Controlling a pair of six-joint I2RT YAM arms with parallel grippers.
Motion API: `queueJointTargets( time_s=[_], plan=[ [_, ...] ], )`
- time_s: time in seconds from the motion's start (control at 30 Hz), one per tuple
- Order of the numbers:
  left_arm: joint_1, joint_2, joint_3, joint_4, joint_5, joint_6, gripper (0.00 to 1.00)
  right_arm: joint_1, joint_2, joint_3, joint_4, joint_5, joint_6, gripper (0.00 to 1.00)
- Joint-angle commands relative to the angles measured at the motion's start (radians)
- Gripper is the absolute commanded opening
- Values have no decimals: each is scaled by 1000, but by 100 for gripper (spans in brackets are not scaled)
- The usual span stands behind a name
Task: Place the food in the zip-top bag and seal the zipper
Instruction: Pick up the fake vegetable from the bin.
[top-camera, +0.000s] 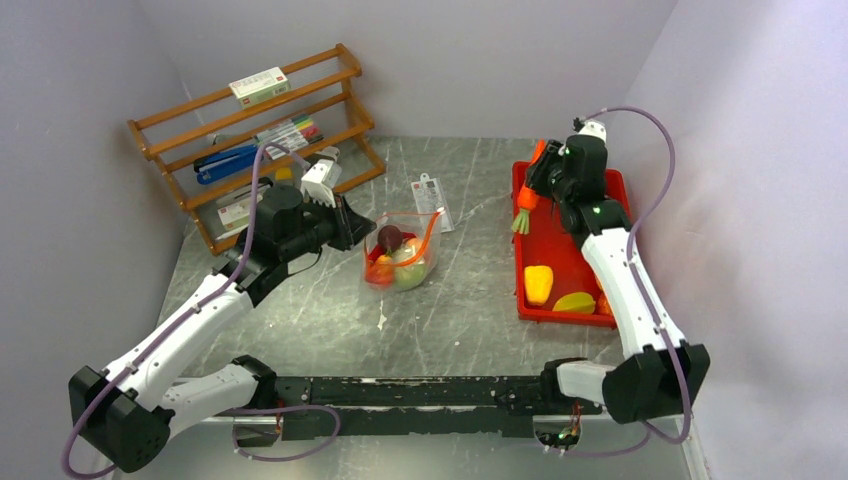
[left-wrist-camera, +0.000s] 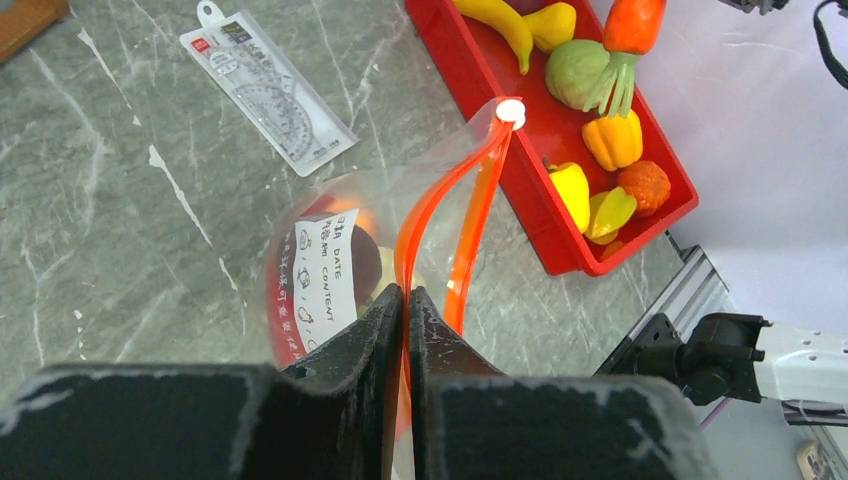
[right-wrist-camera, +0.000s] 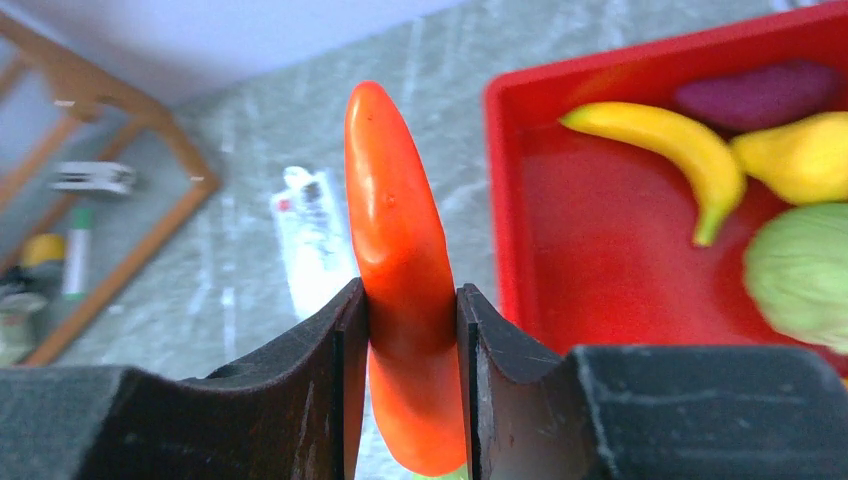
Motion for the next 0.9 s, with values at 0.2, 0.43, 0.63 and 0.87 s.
queueJointTargets(
  time_s=[0.2,0.43,0.63,0.87],
  plan=[
    [5,19,23,73,31,-16,7,145,-183,-227,448,-185,342,16],
    [5,27,24,69,39,-48,7,305,-189,-345,746,-256,242,17],
    [6,30,14,87,52,-97,7,401,-224,-390,682,-23,473,16],
    [5,29,8,136,92,-166,7,547,-214,-438,715,177,622,15]
  ],
)
